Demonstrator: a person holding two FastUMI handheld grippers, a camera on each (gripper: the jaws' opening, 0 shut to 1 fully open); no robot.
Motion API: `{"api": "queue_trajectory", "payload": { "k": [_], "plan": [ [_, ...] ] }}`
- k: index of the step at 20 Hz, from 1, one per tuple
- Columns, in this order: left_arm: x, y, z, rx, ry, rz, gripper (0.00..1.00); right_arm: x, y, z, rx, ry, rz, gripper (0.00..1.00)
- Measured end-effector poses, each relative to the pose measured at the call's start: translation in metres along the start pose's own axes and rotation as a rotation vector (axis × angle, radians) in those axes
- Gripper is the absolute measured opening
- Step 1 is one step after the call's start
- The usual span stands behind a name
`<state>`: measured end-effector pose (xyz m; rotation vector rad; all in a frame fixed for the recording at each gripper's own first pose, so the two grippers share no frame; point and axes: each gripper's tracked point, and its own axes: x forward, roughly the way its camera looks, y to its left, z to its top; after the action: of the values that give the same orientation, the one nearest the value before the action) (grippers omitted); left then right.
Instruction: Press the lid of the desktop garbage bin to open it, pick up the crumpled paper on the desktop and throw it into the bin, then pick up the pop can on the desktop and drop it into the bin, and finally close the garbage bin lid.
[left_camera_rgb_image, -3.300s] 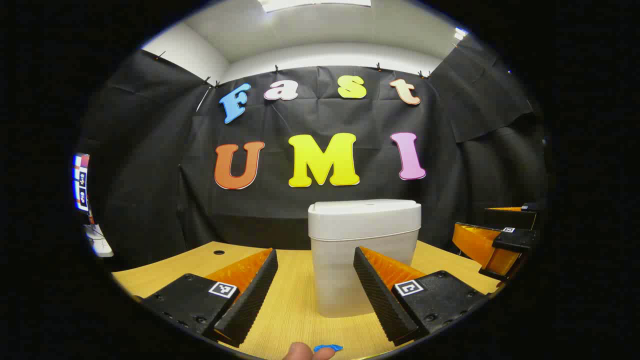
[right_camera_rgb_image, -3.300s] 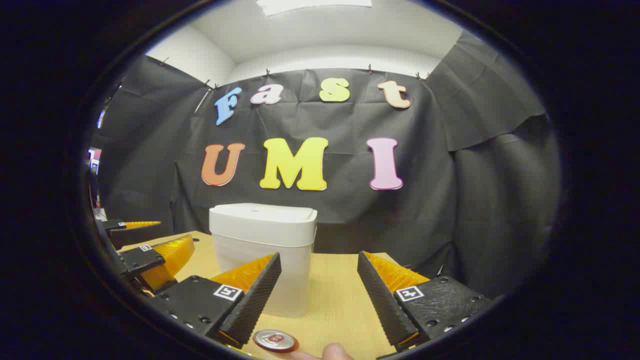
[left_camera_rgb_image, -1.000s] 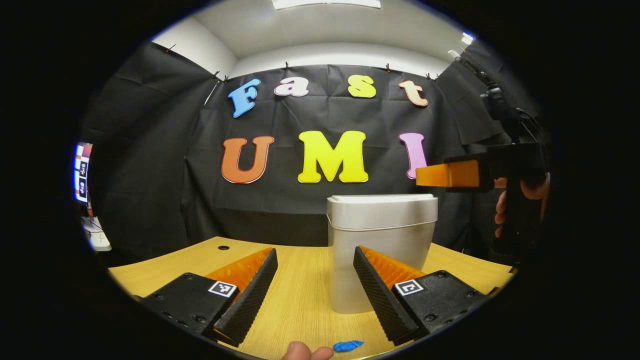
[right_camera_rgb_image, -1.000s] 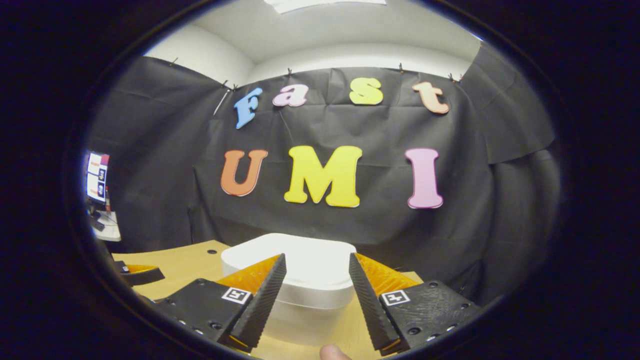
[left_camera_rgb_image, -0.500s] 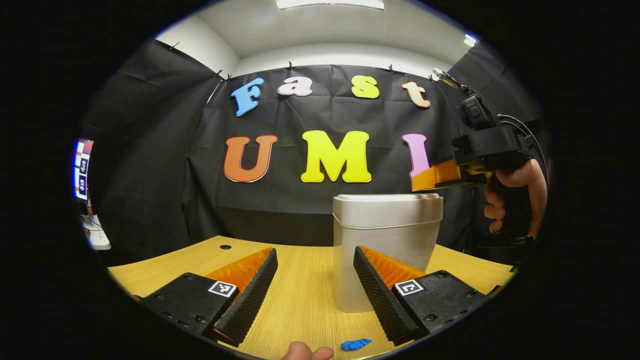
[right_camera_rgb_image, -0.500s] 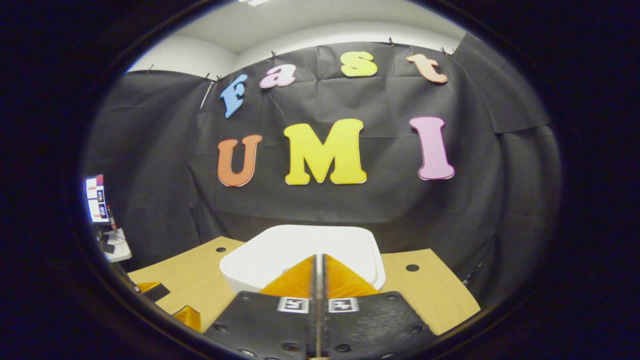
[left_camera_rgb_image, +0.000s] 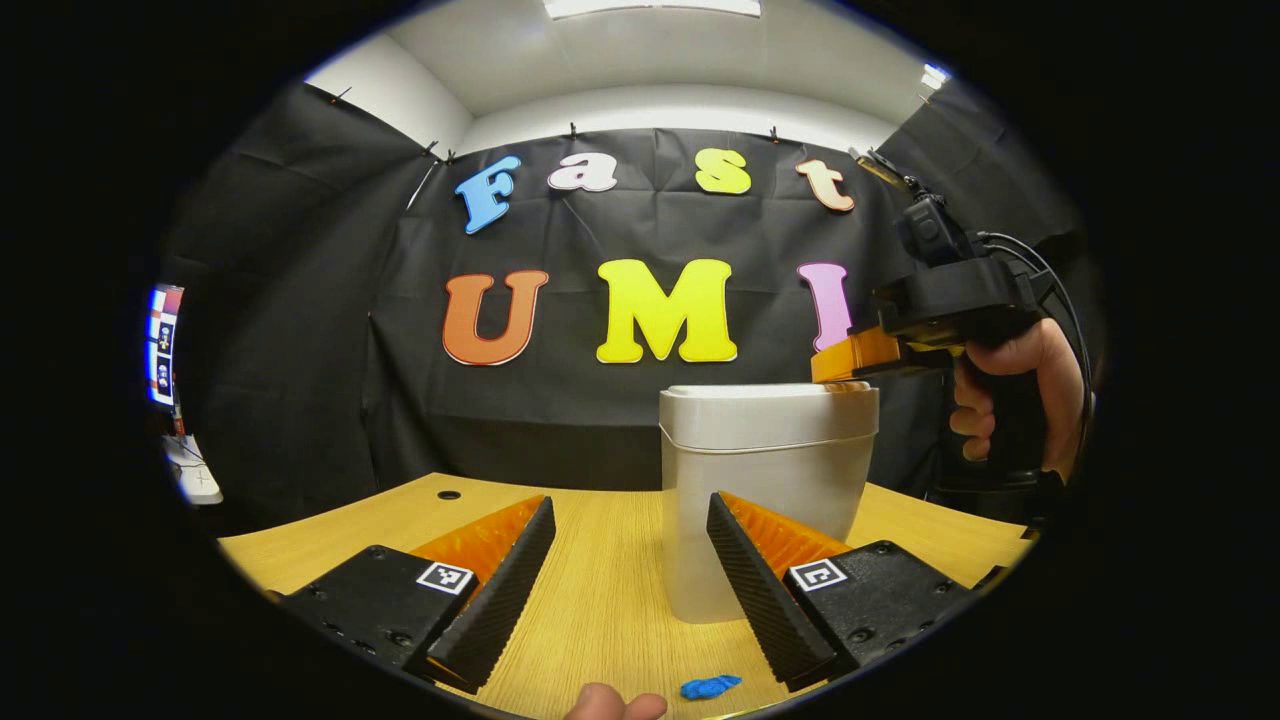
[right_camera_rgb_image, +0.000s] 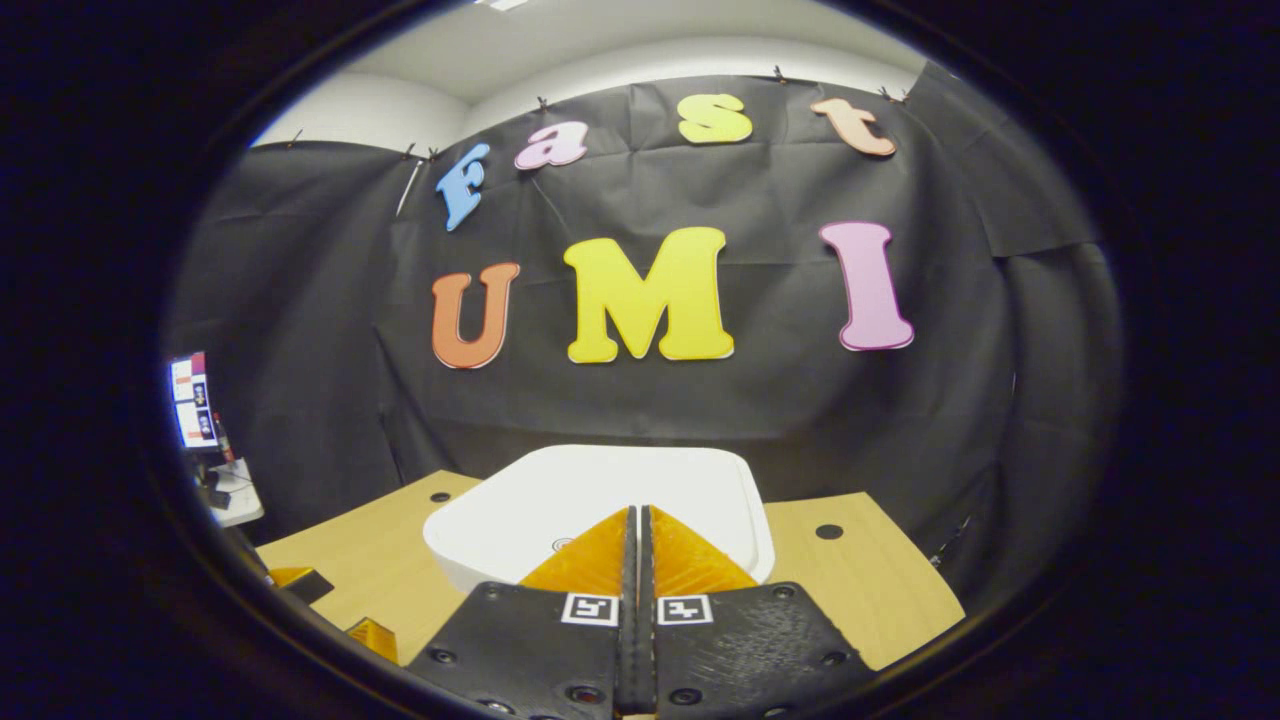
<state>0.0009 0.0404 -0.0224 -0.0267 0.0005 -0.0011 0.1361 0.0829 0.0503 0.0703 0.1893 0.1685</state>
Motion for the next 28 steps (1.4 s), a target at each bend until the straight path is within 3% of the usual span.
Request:
{"api": "queue_trajectory", "payload": {
  "k": [16,23,25,28],
  "plan": [
    [-0.001,-0.008,-0.001,-0.001,0.013,-0.012,0.98,-0.001,0.001,-0.012,-0.104,0.032,0.01,0.01],
    [-0.004,-0.007,0.0,0.028,0.01,0.001,0.98,-0.018,0.0,0.003,-0.094,-0.1,-0.032,0.0],
    [-0.003,-0.009,-0.001,0.019,0.016,-0.003,0.98,-0.031,0.011,0.007,-0.112,-0.131,0.011,0.35],
    [-0.004,-0.013,0.001,0.023,0.011,-0.003,0.98,-0.048,0.012,0.023,-0.141,-0.222,0.013,0.9]
  ]
}}
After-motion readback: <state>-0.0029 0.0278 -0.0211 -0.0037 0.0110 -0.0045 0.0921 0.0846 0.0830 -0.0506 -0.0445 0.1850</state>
